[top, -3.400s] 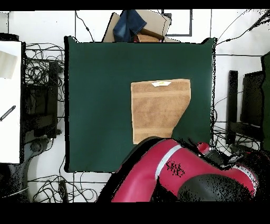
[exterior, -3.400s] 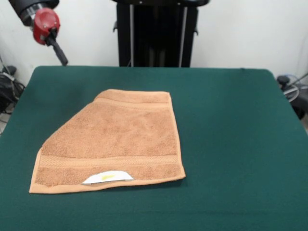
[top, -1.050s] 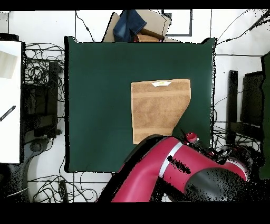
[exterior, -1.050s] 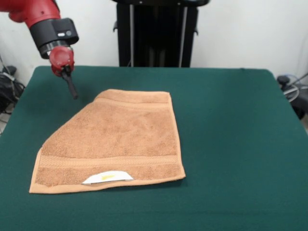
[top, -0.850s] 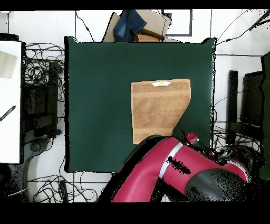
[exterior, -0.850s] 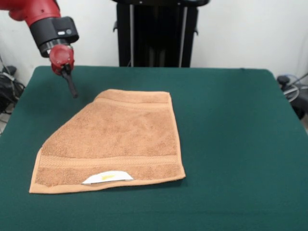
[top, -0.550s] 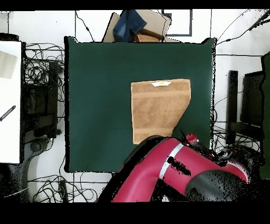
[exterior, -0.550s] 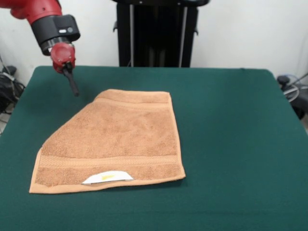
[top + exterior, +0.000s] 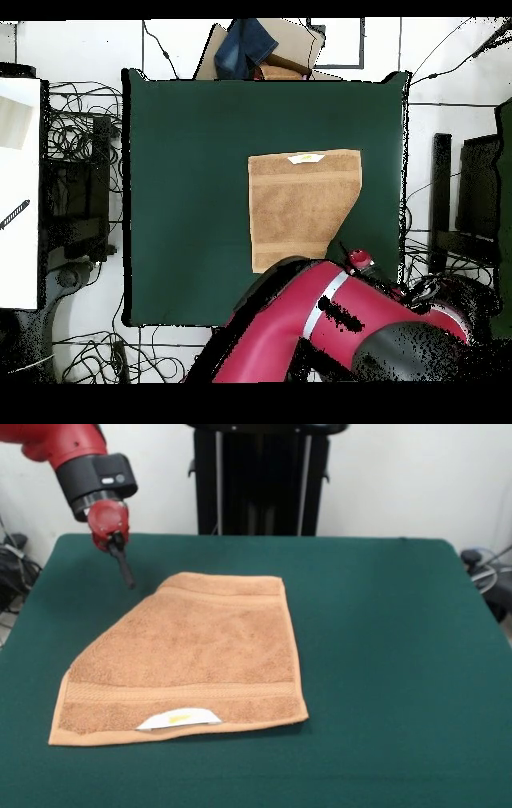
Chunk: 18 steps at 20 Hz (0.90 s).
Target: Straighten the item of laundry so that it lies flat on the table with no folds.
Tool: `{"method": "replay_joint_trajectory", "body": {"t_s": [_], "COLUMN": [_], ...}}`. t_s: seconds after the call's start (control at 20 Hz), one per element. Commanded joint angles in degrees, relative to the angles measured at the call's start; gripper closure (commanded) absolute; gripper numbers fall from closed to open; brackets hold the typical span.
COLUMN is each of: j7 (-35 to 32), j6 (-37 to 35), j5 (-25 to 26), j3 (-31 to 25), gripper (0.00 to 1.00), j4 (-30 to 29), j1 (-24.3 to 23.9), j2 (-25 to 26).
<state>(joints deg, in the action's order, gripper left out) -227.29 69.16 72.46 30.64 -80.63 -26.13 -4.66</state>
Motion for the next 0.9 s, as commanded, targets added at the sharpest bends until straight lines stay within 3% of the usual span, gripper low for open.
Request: {"method": "replay_joint_trajectory", "body": {"t_s": [0.05,0.9], "j7": [8.3,7.3], "j6": [-4.3,-4.9], "j5": [-4.8,-5.9], "j3": [-10.7,-11.8], "gripper": [1.00,1.00], "j4": [1.4,3.0], "j1": [0.4,0.4], "j2": [3.2,3.5]}}
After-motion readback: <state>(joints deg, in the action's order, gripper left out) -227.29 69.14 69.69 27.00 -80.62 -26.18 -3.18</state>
